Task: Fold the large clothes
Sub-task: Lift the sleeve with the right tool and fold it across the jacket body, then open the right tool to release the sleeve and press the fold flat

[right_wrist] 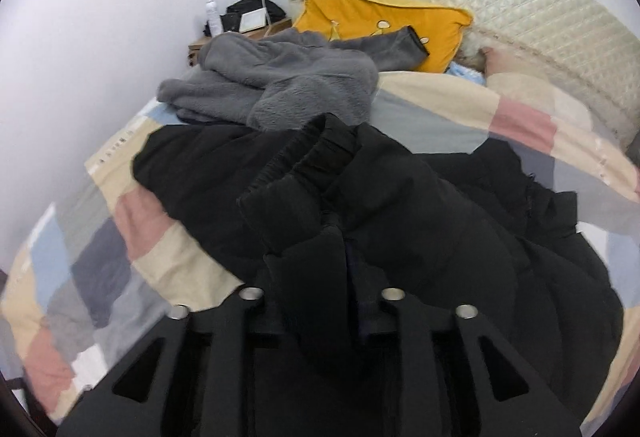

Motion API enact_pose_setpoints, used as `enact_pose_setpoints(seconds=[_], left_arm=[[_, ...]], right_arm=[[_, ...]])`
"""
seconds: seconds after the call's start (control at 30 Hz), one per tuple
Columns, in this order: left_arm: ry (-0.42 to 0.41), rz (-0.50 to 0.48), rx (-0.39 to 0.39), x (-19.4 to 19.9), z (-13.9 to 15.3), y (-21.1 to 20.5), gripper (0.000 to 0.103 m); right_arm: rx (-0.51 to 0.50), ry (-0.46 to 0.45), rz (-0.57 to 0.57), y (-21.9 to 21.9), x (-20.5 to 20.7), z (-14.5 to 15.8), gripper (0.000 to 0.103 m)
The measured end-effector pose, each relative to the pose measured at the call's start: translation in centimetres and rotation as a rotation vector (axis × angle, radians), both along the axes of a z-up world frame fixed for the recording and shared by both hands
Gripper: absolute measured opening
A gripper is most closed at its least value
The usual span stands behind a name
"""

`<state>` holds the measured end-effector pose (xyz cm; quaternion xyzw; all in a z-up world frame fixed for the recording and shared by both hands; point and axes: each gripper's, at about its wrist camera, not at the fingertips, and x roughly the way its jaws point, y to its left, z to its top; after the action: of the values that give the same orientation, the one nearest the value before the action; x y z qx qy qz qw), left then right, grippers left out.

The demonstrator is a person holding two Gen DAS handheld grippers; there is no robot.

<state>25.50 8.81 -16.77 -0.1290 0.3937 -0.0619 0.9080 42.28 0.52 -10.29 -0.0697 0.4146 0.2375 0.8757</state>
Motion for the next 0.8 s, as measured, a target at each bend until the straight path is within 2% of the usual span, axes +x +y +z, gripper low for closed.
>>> enact_pose_setpoints(seconds=[0.07,0.23,0.37,0.5,0.63,0.8], left_arm=[[0.000,-0.005,0.001,0.1,-0.1,0.0,0.103],[-0.017,-0.020,0.013,-0.3,0.2,-0.5,0.103],[-0.030,-0.025,0.030,-0.5,0.4,-0.9,0.103],[-0.050,-0.032,0.065,-0.8,0.7,-1.5,0.103],[-0.050,-0.033,0.097,-1.0,0.7,-2.1,0.103],[-0.069,-0.036,0.129,-1.5,1.3,-3.0,0.103]], right_arm=[[0.025,0.006,0.021,0.0,-0.6,0.5,0.037],[0.078,-0.053,0.045,-1.4,-2.7,3.1,0.038],[0.122,-0.130,0.003,-4.9,-5.2,5.3,0.039],[0.130,-0.198,-0.083,-9.9,-7.5,6.0,0.041],[0.097,-0.224,-0.201,-16.4,-9.7,4.2,0.042],[0.035,-0.157,-0.342,-23.4,-10.7,-1.1,0.042]])
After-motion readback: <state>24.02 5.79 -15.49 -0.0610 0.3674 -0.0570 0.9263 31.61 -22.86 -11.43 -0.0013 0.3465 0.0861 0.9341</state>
